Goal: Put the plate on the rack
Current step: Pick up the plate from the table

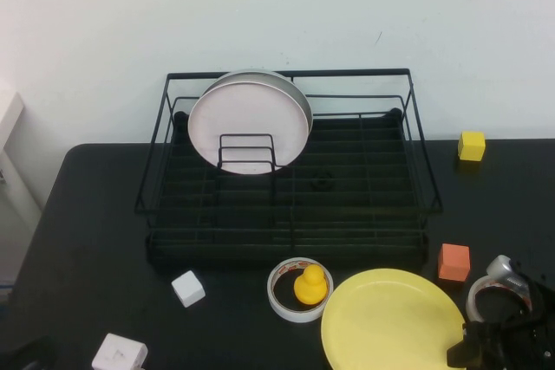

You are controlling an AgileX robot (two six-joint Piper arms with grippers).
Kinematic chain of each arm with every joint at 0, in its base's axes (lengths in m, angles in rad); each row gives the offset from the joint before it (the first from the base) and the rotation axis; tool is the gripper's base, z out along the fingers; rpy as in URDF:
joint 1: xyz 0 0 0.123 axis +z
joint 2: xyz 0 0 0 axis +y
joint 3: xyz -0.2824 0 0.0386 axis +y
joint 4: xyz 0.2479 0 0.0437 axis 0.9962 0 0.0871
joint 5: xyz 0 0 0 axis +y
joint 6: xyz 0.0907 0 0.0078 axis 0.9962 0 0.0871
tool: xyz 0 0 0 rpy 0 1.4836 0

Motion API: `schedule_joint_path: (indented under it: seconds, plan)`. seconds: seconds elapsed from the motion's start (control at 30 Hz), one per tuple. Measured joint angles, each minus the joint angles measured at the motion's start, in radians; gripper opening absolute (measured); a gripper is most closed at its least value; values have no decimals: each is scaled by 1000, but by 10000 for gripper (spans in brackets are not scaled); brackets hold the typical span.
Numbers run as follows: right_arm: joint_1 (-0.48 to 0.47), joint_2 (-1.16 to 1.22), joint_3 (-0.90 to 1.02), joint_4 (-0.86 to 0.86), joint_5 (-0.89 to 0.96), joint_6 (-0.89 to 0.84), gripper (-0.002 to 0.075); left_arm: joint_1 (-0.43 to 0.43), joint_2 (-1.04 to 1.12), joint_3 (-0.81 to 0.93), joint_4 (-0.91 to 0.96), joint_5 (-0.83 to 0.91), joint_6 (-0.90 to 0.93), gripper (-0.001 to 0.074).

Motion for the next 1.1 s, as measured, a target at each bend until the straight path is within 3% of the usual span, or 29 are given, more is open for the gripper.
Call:
schedule_joint_path:
  seconds: [0.4,0.63,0.8,0.97,1.1]
  plan:
    - [0,-44,0,0,-16,-6,212,0,0,0,-8,10,0,-2]
    - [0,-57,0,0,-12,-66,62,0,0,0,-16,10,14,-2]
    - [0,-57,0,0,-12,-74,31,0,0,0,-18,10,19,-2]
    - [0,-57,0,0,-12,-90,64,0,0,0,-32,10,19,-2]
    - [0,-57,0,-2,-7,-93,167,0,0,0,-36,10,21,-2]
